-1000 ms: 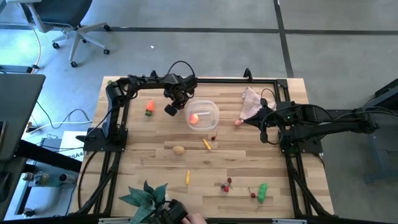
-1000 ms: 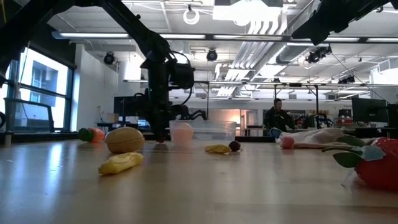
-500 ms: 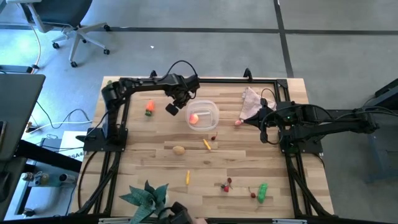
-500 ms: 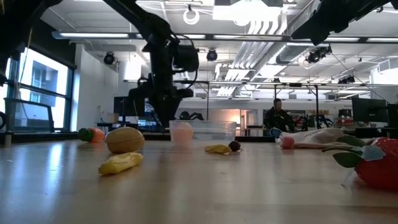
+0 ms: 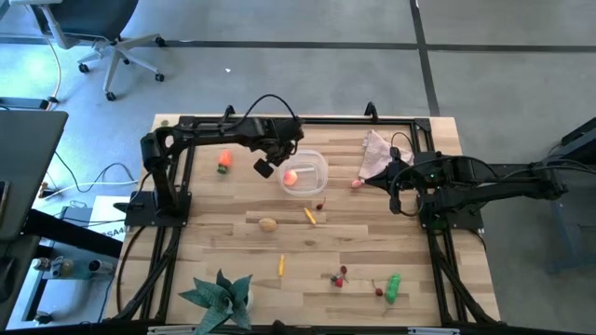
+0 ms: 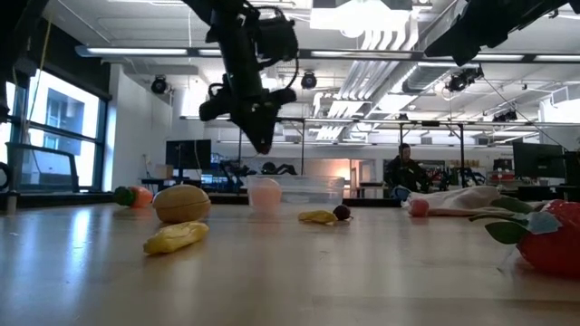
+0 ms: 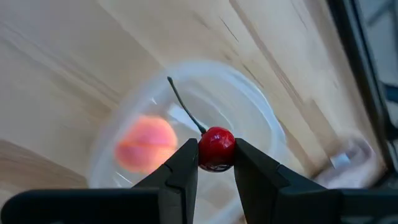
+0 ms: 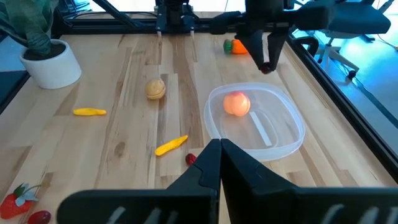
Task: Pick and placing Produce into tupperware
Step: Put the red cherry into the transparent bin
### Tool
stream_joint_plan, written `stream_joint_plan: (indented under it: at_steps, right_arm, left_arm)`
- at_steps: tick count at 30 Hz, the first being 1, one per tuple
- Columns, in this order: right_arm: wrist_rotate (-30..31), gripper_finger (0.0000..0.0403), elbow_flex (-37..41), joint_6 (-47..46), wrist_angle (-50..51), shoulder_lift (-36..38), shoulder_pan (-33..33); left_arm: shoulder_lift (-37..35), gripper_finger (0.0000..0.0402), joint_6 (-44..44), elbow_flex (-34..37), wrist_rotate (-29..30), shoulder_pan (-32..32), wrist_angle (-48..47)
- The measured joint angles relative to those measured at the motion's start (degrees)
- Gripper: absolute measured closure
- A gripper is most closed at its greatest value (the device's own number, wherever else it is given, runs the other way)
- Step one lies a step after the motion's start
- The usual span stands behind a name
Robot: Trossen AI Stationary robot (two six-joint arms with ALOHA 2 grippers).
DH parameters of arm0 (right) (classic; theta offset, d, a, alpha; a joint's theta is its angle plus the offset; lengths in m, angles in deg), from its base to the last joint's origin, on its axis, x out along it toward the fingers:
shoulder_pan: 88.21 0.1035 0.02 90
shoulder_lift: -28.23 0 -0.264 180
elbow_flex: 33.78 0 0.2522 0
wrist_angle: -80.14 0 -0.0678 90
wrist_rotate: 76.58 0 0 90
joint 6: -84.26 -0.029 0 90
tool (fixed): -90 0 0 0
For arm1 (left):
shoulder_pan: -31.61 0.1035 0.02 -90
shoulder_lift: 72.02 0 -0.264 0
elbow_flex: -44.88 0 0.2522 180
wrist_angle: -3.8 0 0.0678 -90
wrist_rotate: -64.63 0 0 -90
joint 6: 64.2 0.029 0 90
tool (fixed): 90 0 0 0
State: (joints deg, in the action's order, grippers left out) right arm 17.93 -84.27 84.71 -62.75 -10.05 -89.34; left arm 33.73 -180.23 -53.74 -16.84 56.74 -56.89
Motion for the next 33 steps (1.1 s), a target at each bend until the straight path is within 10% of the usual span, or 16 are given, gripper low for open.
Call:
stream_joint_plan:
  at_steps: [33]
  right_arm:
    - [0.0, 0.0402, 0.0, 0.0, 0.1, 0.0, 0.0]
  left_arm:
    - [10.9, 0.0318, 1.8, 0.0, 1.3, -2.3, 7.4]
